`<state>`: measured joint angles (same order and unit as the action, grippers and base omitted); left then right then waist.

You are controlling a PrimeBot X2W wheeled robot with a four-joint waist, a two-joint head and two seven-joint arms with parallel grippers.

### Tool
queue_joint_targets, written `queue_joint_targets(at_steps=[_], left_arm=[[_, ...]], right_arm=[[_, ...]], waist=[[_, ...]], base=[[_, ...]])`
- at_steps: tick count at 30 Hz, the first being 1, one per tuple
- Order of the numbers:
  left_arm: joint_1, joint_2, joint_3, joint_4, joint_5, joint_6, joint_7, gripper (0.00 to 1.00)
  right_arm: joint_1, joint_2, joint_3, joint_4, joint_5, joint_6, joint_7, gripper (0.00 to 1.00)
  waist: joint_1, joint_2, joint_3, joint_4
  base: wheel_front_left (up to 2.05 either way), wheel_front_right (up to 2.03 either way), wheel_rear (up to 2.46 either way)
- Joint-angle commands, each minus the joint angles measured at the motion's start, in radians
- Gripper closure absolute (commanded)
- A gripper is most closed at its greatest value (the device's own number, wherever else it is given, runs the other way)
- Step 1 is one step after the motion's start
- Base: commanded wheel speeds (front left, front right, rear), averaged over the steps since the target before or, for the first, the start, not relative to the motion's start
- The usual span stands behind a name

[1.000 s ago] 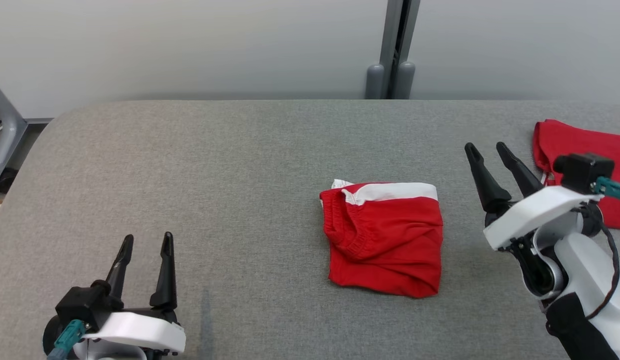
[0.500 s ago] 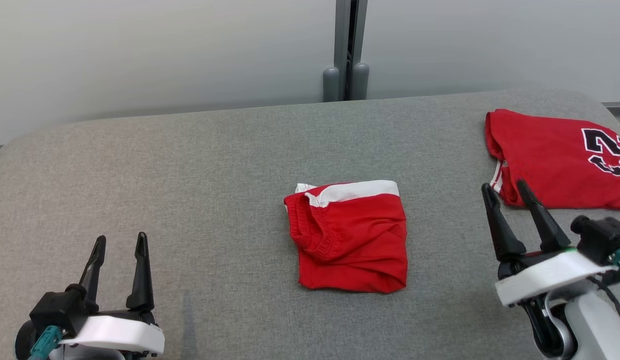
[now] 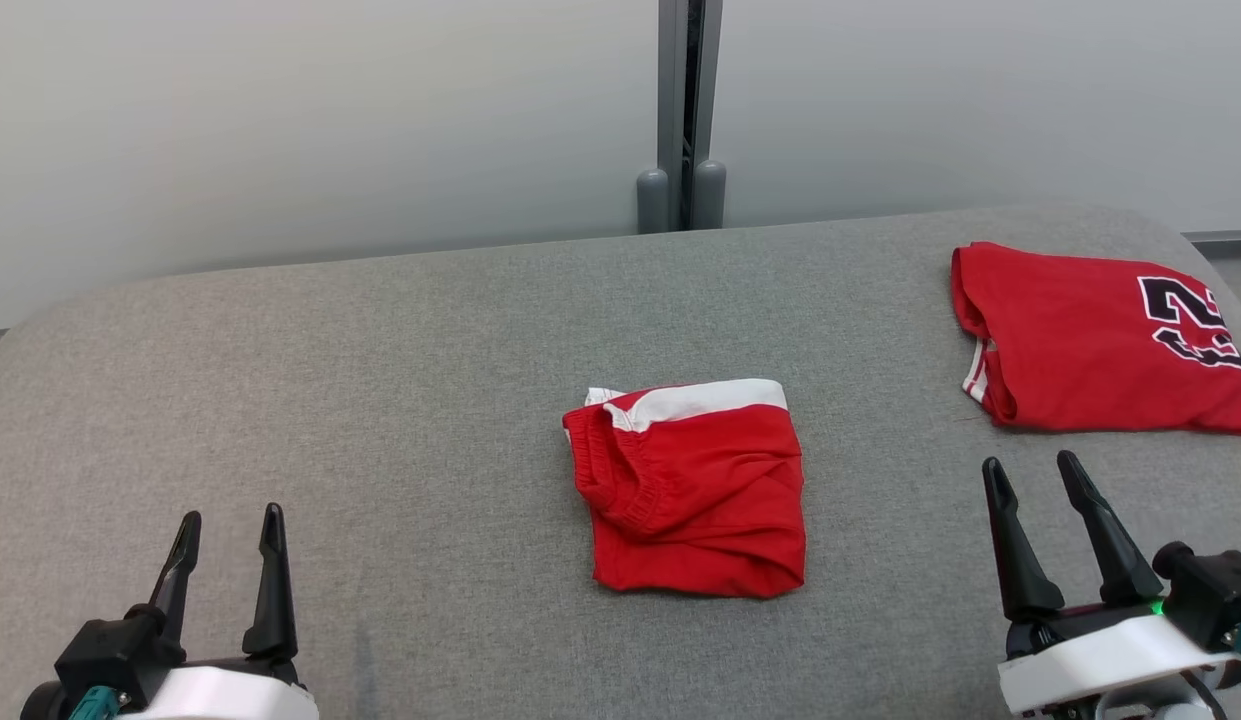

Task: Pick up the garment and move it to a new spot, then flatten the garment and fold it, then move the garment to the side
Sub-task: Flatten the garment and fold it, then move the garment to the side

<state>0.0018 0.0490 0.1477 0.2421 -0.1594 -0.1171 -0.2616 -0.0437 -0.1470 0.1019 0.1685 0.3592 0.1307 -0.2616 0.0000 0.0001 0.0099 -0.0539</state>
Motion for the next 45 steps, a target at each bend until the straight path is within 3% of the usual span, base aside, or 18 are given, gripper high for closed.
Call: queue_joint_targets(at_steps=[1,13,32,40,45], left_arm=[[0.008,0.004,0.005,-0.001,0.005,0.005,-0.004,0.0],[0.054,0.004,-0.007,-0.008,0.028,0.025,-0.004,0.0],[0.068,0.004,-0.033,-0.024,0.013,0.05,-0.004,0.0],[0.036,0.004,-0.068,-0.025,-0.007,0.059,-0.004,0.0],[0.021,0.004,-0.09,-0.027,-0.011,0.063,-0.004,0.0]], right_arm=[[0.015,0.002,-0.01,-0.01,-0.01,0.0,-0.005,0.0],[0.075,0.044,-0.054,-0.017,-0.049,0.0,-0.005,0.0],[0.074,0.052,-0.048,0.025,-0.063,0.0,-0.005,0.0],[-0.007,0.01,0.043,0.072,-0.052,0.0,-0.005,0.0],[-0.123,-0.004,0.077,0.166,-0.035,0.0,0.001,0.0]], waist=[[0.0,-0.0001,-0.004,0.003],[0.0,-0.0001,-0.015,0.032],[0.0,-0.0001,-0.014,0.043],[0.0,-0.0001,-0.005,0.07],[0.0,-0.0001,0.017,0.096]], base=[[0.0,0.0,0.0],[0.0,0.0,0.0],[0.0,0.0,0.0],[0.0,0.0,0.0],[0.0,0.0,0.0]])
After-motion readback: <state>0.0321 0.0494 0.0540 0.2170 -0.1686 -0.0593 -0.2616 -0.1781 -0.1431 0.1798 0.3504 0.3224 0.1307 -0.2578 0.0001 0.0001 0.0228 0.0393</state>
